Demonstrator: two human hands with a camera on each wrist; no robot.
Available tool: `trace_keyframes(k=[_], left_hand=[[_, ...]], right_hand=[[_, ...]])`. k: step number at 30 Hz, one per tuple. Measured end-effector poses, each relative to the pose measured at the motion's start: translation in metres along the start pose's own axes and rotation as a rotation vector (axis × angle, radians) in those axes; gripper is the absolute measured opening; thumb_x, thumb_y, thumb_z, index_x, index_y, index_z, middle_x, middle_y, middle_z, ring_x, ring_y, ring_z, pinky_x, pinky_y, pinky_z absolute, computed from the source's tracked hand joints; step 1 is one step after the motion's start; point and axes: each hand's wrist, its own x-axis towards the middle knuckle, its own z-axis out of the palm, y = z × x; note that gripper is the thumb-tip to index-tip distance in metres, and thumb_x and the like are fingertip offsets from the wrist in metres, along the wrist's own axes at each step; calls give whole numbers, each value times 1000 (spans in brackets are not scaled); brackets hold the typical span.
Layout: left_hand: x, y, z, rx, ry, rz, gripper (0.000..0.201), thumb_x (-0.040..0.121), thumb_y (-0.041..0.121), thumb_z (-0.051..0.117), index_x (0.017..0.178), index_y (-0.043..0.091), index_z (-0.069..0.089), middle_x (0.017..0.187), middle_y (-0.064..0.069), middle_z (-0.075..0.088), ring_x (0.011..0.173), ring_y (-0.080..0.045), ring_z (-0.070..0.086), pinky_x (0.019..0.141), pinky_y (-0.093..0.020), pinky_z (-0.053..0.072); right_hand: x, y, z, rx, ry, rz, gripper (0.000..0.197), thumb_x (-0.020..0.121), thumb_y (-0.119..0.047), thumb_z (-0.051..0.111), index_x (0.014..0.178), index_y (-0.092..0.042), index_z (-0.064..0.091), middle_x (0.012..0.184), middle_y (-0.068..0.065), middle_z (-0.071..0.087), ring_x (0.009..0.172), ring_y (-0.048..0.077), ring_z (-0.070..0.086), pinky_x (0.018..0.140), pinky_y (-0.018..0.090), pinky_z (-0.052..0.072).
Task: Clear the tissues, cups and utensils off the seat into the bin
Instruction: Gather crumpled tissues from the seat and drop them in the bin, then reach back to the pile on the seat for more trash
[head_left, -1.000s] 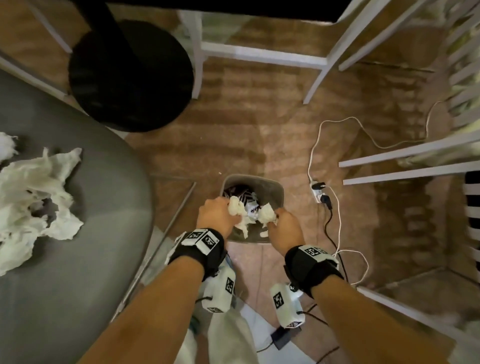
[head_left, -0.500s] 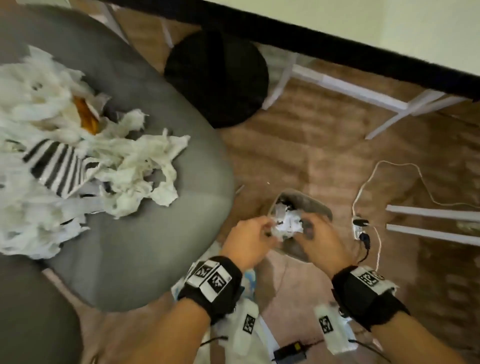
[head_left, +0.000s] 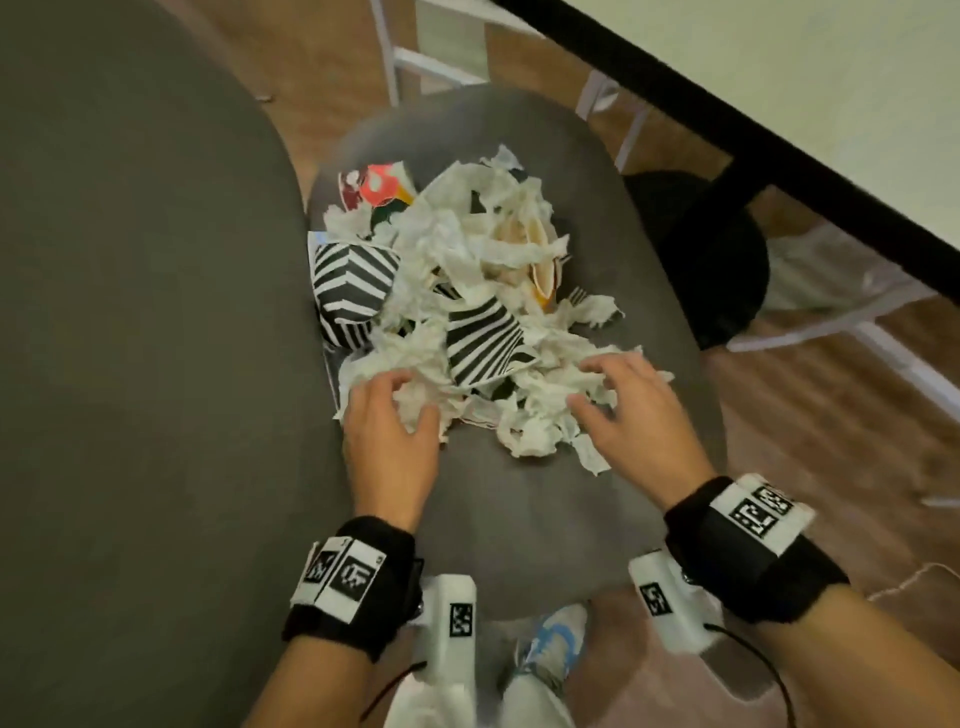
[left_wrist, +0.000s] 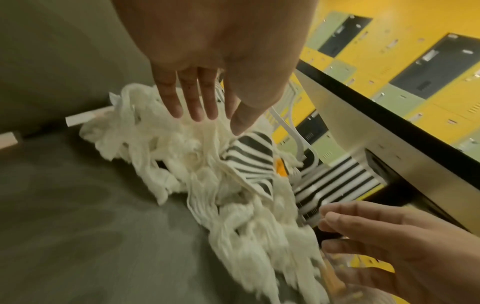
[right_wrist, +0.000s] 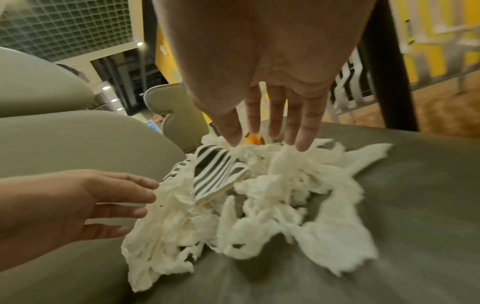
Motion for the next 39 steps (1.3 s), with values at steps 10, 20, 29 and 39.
trace_keyframes(k=[10,20,29,39], left_hand=[[88,9,-14,85,229,-20,59,89,41,59,138,13,42,141,-8,44,121,-24,42,98,-29,34],[130,-1,-12,-62,97,-221,65,78,30,75,134,14,48,128,-7,47,114,-22,53,96,-26,39],[103,33,-34,-271,289,-65,33,82,31,65,112,18,62,113,1,65,98,-6,63,90,-26,53],[-45,103,30,-402,-399,194,19,87,17,66,101,28,65,102,5,70,91,-7,68,78,-23,55]], right_hand=[[75,-56,45,-259,-7,-63,63,85,-44,63,137,-15,43,131,6,49,125,28,37,107,38,33],[74,-50,53,-80,59,0,33,84,-35,67,112,-19,58,117,-1,48,116,18,41,93,26,36],[24,-50,14,363,210,60,17,87,-31,65,100,-20,63,90,-12,66,81,1,57,72,20,46],[-107,64,-34,504,492,449,14,89,-14,61,102,-19,63,92,-13,68,84,1,63,79,24,52]])
